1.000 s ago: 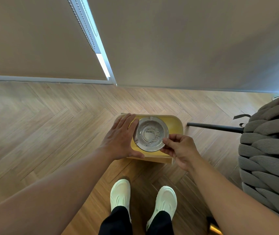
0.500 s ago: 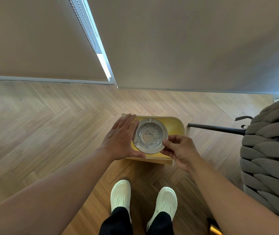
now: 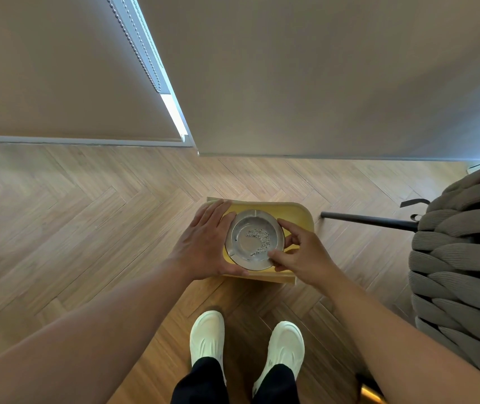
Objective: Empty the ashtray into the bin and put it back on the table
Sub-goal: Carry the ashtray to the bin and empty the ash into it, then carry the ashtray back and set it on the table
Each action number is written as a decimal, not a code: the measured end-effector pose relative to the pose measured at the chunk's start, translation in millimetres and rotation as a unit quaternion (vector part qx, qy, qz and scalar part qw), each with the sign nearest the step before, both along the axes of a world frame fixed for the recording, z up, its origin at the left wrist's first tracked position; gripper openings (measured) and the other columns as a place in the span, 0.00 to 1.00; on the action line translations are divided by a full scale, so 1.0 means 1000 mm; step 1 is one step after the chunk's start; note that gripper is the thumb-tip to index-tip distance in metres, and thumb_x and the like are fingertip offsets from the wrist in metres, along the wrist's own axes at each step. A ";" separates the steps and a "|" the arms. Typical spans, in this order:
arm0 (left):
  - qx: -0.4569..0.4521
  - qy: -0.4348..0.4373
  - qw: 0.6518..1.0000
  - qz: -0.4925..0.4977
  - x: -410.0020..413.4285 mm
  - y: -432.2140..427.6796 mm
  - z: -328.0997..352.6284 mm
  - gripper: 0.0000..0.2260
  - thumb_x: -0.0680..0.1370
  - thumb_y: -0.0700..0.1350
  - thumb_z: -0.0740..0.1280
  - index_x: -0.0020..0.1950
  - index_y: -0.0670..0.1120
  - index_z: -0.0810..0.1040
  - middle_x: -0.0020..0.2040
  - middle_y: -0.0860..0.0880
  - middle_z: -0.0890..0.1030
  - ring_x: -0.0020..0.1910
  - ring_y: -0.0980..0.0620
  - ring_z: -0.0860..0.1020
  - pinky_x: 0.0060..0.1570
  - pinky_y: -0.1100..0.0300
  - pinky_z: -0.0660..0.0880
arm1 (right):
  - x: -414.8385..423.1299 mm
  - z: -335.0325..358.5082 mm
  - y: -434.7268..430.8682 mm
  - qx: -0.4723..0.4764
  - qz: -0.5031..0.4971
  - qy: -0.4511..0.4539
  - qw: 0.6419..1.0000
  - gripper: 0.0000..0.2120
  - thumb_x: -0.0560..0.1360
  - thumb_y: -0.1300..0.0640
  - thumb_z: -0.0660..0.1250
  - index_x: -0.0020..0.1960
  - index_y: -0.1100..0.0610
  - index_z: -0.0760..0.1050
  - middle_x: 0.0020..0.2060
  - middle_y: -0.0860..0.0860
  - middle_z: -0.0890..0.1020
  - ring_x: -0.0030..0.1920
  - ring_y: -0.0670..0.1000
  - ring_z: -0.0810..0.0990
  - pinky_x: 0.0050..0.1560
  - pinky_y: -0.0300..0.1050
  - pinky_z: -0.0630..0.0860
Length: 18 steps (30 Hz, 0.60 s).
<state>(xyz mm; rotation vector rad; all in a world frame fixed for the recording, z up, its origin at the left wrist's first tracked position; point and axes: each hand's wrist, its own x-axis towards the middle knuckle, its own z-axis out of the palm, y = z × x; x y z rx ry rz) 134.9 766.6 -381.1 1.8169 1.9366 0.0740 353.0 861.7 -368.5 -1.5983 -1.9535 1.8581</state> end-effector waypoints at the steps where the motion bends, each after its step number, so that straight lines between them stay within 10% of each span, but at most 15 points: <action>1: 0.000 -0.001 1.000 -0.001 0.000 0.000 0.001 0.56 0.59 0.80 0.62 0.76 0.46 0.59 0.79 0.46 0.55 0.79 0.47 0.49 0.76 0.48 0.50 | 0.001 0.001 0.001 0.034 0.048 -0.018 0.998 0.39 0.68 0.52 0.80 0.74 0.44 0.65 0.49 0.46 0.79 0.42 0.49 0.85 0.41 0.36 0.81; 7: 0.012 -0.018 1.000 0.002 0.002 -0.004 0.014 0.57 0.58 0.83 0.54 0.76 0.46 0.58 0.79 0.46 0.57 0.78 0.47 0.50 0.77 0.50 0.49 | 0.001 0.010 0.000 0.110 0.185 -0.062 0.975 0.49 0.61 0.44 0.82 0.74 0.46 0.59 0.58 0.40 0.73 0.52 0.42 0.75 0.48 0.33 0.73; 18: -0.023 -0.048 0.998 0.037 0.013 -0.016 0.089 0.53 0.58 0.76 0.68 0.74 0.51 0.56 0.73 0.50 0.66 0.74 0.47 0.61 0.75 0.50 0.57 | -0.001 0.096 -0.006 0.150 0.223 -0.119 0.956 0.45 0.63 0.47 0.82 0.71 0.49 0.61 0.65 0.48 0.76 0.60 0.50 0.78 0.61 0.45 0.76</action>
